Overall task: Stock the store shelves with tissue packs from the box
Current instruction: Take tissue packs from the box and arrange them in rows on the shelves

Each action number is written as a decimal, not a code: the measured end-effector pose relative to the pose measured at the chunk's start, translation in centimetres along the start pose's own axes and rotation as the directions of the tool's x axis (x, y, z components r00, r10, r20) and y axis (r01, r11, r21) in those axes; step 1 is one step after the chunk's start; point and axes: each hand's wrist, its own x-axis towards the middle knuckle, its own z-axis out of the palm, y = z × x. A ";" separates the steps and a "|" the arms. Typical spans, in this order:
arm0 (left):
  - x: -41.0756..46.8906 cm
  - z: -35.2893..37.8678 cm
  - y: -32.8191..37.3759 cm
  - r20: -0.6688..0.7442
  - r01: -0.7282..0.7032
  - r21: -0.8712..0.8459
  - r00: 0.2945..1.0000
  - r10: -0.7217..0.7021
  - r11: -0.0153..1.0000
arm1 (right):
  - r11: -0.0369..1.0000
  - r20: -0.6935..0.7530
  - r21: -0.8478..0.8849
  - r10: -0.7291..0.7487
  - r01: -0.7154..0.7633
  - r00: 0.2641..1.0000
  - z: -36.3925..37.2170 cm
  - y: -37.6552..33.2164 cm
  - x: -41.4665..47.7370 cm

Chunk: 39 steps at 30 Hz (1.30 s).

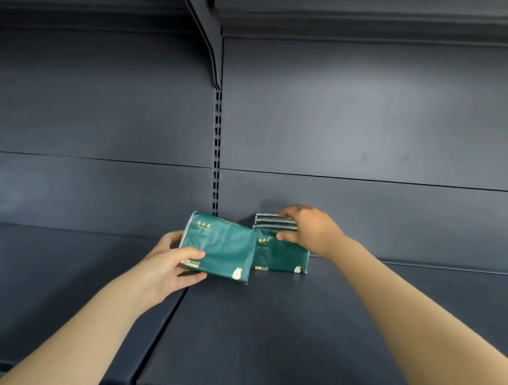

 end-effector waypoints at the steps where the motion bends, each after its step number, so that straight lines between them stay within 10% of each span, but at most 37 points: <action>1: -0.1 0.1 0.0 0.024 0.013 0.026 1.000 -0.013 1.000 | 0.999 -0.016 -0.037 0.013 -0.013 1.000 -0.5 0.0 -1.3; 19: 4.7 8.5 -4.4 0.094 -0.109 0.366 0.992 0.080 0.924 | 0.965 0.139 -0.063 0.261 -0.255 0.955 4.2 -3.0 -16.3; 23: 5.1 8.5 -5.9 0.027 -0.163 0.758 0.975 0.220 0.632 | 0.961 0.133 -0.064 0.274 -0.268 0.952 4.1 -2.8 -16.1; 30: 6.0 8.5 -5.8 0.059 -0.163 0.902 0.964 0.258 0.401 | 0.961 0.124 -0.040 0.278 -0.275 0.953 4.1 -3.0 -16.1; 39: 6.6 8.7 -5.8 0.122 -0.179 0.933 0.974 0.193 0.312 | 0.966 0.124 -0.036 0.259 -0.257 0.958 4.3 -2.7 -16.3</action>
